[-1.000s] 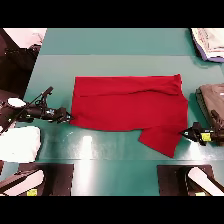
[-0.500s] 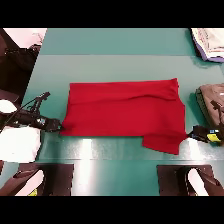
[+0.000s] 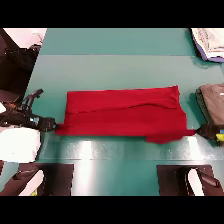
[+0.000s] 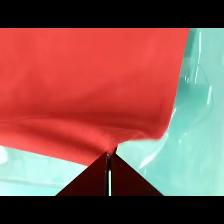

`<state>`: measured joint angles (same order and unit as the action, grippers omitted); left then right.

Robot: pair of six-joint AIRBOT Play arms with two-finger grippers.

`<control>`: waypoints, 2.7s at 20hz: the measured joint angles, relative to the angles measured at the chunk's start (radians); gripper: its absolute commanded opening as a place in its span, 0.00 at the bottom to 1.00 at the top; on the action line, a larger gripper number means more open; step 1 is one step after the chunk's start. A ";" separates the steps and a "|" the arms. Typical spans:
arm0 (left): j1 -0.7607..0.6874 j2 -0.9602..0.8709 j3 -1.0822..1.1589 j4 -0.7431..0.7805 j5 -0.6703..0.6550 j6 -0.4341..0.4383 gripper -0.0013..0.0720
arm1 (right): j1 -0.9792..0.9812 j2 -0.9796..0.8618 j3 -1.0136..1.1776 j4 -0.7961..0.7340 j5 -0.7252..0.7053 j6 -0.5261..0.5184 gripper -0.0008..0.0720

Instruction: Fold the shirts.

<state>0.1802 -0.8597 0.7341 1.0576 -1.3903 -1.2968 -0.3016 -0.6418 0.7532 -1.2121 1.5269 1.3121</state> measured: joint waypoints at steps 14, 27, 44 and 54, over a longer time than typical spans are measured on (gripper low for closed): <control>-0.001 -0.529 0.347 -0.117 0.276 -0.019 0.68 | 0.236 -0.740 0.552 0.035 -0.214 -0.013 0.04; -0.016 -0.606 0.540 -0.258 0.211 0.009 0.07 | 0.083 -0.977 0.758 0.264 -0.113 -0.078 0.74; -0.278 -0.607 0.550 -0.266 0.206 0.023 0.06 | -0.029 -1.150 0.603 0.333 -0.019 -0.320 0.98; -0.327 -0.629 0.556 -0.262 0.209 -0.031 0.05 | 0.036 -1.165 0.597 0.312 -0.015 -0.369 0.03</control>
<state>-0.1471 -1.4891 1.2903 0.7952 -1.1816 -1.3273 -0.2653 -1.8065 1.3502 -0.8997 1.5116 0.9436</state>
